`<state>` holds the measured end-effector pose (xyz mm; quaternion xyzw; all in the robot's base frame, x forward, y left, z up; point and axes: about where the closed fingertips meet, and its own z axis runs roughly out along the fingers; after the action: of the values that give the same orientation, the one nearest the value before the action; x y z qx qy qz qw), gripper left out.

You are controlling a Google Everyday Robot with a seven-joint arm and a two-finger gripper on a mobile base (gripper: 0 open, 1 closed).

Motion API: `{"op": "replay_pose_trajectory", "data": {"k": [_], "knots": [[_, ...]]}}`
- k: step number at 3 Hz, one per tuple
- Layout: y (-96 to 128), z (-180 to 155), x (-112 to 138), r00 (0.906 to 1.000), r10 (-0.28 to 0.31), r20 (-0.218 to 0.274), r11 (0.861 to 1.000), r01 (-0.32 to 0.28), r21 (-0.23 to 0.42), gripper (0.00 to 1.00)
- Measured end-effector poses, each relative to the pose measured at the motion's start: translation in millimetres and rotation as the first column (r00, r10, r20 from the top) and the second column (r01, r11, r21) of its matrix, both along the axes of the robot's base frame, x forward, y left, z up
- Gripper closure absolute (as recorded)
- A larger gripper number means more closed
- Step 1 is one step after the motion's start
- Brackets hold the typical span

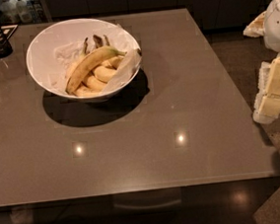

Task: Pick banana from white bowl

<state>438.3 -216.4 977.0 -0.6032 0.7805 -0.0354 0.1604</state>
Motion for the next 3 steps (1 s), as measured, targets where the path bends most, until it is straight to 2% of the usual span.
{"op": "replay_pose_trajectory", "data": {"k": [1, 2, 3], "knots": [[2.1, 1.3, 1.9, 1.0000, -0.003, 0.009, 1.000, 0.003, 0.003, 0.00], [22.0, 3.3, 19.6, 0.9991, 0.037, 0.021, 0.999, -0.038, 0.026, 0.00], [45.3, -2.4, 41.9, 0.9967, 0.081, -0.014, 0.997, -0.081, 0.000, 0.00]]}}
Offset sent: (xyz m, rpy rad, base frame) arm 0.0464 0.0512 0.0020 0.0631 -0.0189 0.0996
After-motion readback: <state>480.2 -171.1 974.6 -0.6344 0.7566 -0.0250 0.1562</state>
